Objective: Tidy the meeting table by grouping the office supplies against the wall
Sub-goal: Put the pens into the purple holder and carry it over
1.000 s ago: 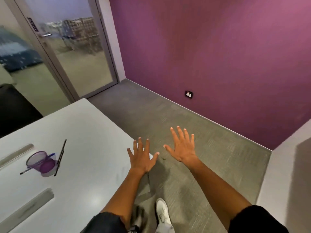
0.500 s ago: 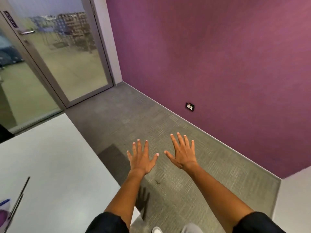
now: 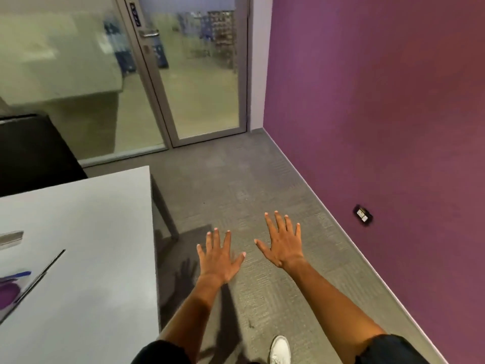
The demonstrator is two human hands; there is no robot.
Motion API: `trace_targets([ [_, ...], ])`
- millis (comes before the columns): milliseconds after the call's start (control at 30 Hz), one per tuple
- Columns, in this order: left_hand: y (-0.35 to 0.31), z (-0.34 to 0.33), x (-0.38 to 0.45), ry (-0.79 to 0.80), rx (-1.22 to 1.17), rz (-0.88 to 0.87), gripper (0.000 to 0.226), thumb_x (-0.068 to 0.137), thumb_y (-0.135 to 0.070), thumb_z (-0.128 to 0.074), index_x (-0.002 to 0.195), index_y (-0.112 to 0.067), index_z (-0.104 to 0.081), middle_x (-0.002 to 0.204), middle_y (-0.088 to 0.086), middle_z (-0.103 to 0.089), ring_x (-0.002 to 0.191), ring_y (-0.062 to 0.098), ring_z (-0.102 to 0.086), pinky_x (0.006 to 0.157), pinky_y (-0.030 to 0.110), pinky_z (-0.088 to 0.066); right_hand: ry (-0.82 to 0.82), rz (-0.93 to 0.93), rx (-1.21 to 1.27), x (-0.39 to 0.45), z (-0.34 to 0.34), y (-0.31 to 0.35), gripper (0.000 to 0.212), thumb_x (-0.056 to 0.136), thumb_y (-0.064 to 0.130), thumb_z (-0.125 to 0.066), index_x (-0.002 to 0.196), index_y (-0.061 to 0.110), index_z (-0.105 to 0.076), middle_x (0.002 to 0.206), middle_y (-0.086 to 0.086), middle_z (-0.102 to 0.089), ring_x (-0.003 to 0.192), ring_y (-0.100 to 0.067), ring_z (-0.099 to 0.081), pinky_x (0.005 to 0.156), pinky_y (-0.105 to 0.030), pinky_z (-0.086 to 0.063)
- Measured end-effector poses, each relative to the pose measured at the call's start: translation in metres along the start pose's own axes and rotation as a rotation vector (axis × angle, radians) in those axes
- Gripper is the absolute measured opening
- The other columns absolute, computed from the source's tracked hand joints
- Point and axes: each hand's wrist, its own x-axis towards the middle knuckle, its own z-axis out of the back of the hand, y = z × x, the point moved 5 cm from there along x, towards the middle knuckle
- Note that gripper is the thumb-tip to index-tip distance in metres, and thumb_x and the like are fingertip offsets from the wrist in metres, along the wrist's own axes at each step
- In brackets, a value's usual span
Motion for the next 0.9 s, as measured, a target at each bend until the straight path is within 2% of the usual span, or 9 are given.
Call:
trace_targets([
  [133, 0.008, 0.011, 0.018, -0.052, -0.061, 0.132, 0.086, 0.085, -0.076, -0.026, 0.153, -0.03, -0.002, 0.162, 0.008, 0.01, 0.149, 0.031, 0.011, 0.116, 0.062, -0.001, 0.033, 0.14, -0.017, 0.051, 0.01, 0.002, 0.085, 0.088, 0.074, -0.023, 0.153, 0.03, 0.009, 0.164, -0.005, 0.005, 0.151, -0.033, 0.001, 0.119, -0.058, -0.003],
  [300, 0.041, 0.026, 0.024, -0.109, -0.146, 0.309, 0.085, 0.084, -0.076, -0.03, 0.152, -0.032, -0.003, 0.162, 0.006, 0.009, 0.149, 0.03, 0.012, 0.116, 0.061, 0.0, 0.072, 0.31, 0.006, 0.101, 0.009, 0.041, 0.087, 0.087, 0.075, -0.028, 0.154, 0.03, 0.005, 0.164, -0.005, 0.003, 0.151, -0.034, 0.0, 0.119, -0.058, -0.005],
  [467, 0.093, 0.036, 0.017, -0.145, -0.155, 0.482, 0.082, 0.087, -0.074, -0.025, 0.153, -0.032, -0.001, 0.162, 0.007, 0.012, 0.149, 0.03, 0.013, 0.117, 0.059, 0.001, 0.104, 0.511, -0.007, 0.132, -0.001, 0.112, 0.088, 0.085, 0.076, -0.031, 0.154, 0.032, 0.003, 0.164, -0.004, 0.002, 0.151, -0.034, 0.0, 0.119, -0.059, -0.006],
  [733, 0.193, 0.04, 0.03, -0.172, -0.255, 0.733, 0.083, 0.086, -0.076, -0.023, 0.152, -0.032, 0.004, 0.161, 0.006, 0.017, 0.148, 0.03, 0.017, 0.117, 0.059, 0.005, 0.12, 0.767, -0.08, 0.171, -0.015, 0.243, 0.088, 0.085, 0.077, -0.03, 0.152, 0.036, 0.01, 0.164, -0.004, 0.007, 0.151, -0.033, 0.003, 0.118, -0.058, 0.001],
  [900, 0.248, 0.05, 0.029, -0.191, -0.291, 0.863, 0.084, 0.086, -0.077, -0.02, 0.153, -0.032, 0.001, 0.161, 0.006, 0.016, 0.149, 0.03, 0.015, 0.117, 0.059, 0.003, 0.088, 0.899, -0.113, 0.194, -0.011, 0.324, 0.088, 0.086, 0.076, -0.031, 0.153, 0.032, 0.005, 0.164, -0.005, 0.003, 0.15, -0.036, -0.005, 0.117, -0.06, -0.008],
])
